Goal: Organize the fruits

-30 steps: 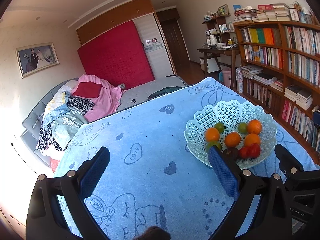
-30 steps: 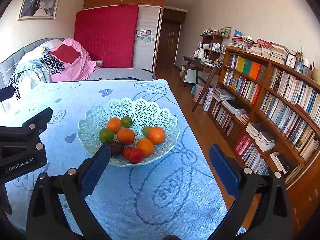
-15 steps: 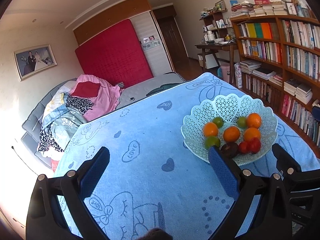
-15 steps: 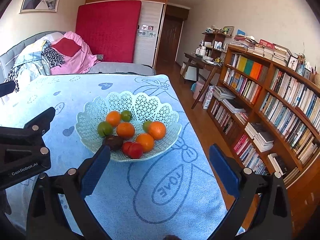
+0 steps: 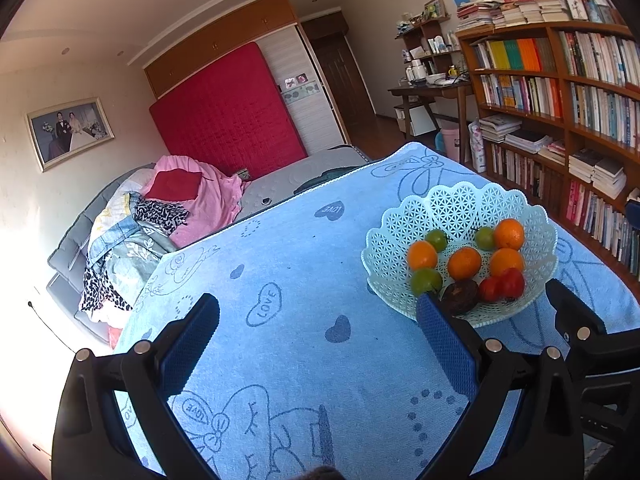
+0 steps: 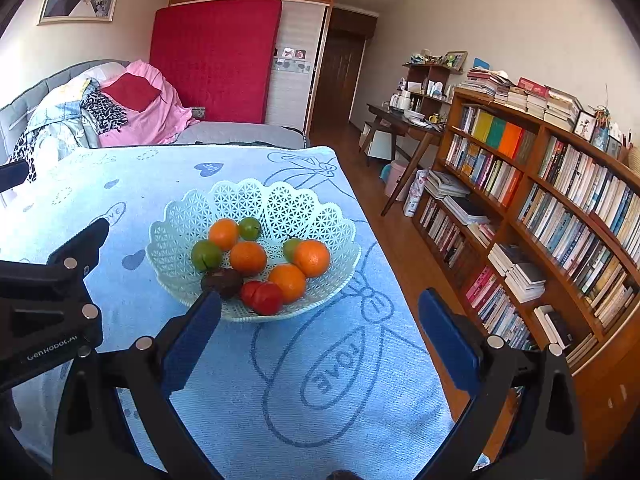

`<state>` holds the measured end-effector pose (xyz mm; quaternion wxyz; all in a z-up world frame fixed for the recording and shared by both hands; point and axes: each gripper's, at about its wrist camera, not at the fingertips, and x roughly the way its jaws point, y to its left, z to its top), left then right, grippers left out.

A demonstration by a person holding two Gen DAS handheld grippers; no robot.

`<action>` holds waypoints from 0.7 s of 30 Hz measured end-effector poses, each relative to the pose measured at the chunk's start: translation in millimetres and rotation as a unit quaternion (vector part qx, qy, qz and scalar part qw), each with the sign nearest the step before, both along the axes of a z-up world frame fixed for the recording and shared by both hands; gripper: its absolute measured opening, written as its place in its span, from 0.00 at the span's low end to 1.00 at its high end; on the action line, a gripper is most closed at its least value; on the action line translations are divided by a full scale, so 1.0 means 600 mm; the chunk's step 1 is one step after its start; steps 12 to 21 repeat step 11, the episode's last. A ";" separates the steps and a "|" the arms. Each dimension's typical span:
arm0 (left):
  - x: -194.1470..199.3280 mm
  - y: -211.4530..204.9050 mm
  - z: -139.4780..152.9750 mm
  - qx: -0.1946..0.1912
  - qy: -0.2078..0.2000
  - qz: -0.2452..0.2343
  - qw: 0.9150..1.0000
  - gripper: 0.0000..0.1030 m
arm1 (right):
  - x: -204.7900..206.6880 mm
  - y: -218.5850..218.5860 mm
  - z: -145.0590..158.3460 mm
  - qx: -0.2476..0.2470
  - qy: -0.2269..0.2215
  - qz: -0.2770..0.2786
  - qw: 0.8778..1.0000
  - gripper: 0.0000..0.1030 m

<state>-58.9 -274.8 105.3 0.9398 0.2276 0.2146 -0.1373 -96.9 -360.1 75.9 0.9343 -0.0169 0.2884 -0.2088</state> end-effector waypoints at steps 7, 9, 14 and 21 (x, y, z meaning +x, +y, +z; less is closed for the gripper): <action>0.010 0.012 0.001 -0.012 0.015 0.011 1.000 0.95 | 0.003 -0.002 -0.008 0.004 0.004 0.002 1.000 0.97; 0.014 0.018 0.001 -0.014 0.018 0.016 1.000 0.95 | 0.004 0.000 -0.010 0.004 0.006 0.003 1.000 0.97; 0.017 0.024 0.000 -0.017 0.021 0.021 0.999 0.95 | 0.006 0.004 -0.011 0.008 0.007 0.006 1.000 0.97; 0.017 0.024 0.000 -0.017 0.021 0.021 0.999 0.95 | 0.006 0.004 -0.011 0.008 0.007 0.006 1.000 0.97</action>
